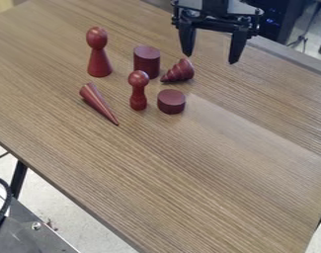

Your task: Move the solid block to the right side of the table

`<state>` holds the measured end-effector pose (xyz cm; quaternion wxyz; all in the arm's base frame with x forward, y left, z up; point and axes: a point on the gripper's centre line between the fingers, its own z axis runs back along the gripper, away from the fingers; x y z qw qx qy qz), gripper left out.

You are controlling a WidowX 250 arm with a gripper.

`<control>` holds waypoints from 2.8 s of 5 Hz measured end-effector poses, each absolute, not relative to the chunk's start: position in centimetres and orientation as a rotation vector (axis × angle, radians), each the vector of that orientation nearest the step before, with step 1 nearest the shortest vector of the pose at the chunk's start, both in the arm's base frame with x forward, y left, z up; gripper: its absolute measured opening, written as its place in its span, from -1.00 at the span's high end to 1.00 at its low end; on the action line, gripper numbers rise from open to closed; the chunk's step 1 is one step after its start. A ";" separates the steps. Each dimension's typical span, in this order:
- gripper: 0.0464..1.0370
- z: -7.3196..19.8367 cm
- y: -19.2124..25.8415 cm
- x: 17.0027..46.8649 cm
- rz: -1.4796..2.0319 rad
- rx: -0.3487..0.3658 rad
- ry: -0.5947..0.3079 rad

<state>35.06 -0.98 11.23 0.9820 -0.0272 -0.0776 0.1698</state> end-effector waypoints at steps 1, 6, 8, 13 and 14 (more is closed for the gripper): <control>-0.93 10.1 -1.0 34.8 0.345 -0.051 -0.121; -0.93 8.9 6.9 34.0 0.503 -0.041 -0.055; -0.93 6.4 7.6 28.8 0.742 -0.165 0.150; 0.12 6.4 7.3 29.2 0.746 -0.178 0.160; 0.12 6.3 7.2 29.4 0.743 -0.166 0.151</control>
